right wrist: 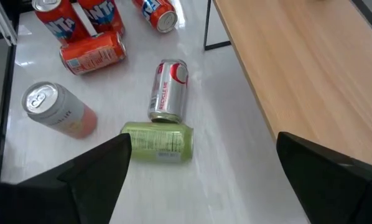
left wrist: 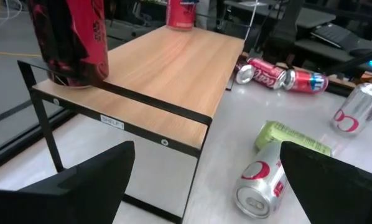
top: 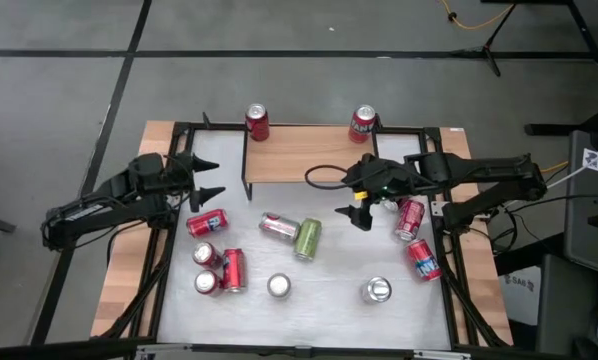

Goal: Place canned beverage on shelf
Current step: Put the orange white soda can on the shelf

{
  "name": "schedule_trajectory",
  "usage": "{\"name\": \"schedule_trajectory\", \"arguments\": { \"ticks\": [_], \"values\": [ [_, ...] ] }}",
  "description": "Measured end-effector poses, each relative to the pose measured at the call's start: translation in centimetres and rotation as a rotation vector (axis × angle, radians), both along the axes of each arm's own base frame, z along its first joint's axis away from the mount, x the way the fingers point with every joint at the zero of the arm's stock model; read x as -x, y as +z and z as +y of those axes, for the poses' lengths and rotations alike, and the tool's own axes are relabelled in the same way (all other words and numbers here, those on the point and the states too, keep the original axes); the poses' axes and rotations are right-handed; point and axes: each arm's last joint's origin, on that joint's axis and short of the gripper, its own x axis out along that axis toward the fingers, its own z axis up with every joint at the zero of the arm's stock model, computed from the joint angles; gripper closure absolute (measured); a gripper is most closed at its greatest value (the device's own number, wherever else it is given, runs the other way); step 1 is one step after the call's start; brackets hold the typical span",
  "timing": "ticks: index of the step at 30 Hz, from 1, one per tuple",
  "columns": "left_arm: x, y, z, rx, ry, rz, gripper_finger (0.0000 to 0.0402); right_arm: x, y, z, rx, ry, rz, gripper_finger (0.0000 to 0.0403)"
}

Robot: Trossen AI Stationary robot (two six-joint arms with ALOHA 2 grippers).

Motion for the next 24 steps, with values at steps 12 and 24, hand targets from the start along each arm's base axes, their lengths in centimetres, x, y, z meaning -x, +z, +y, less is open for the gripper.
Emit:
{"name": "schedule_trajectory", "arguments": {
  "ticks": [12, 24],
  "values": [
    [0.0, 0.0, 0.0, -0.005, 0.016, 0.003, 0.0005, 1.0, -0.1, 0.0, -0.022, 0.025, 0.064, 0.0013],
    [0.0, 0.0, 0.1, -0.004, 0.017, 0.004, 0.0005, 5.7, 0.8, -0.8, 0.025, -0.116, 0.182, 0.0013]
  ]
}}
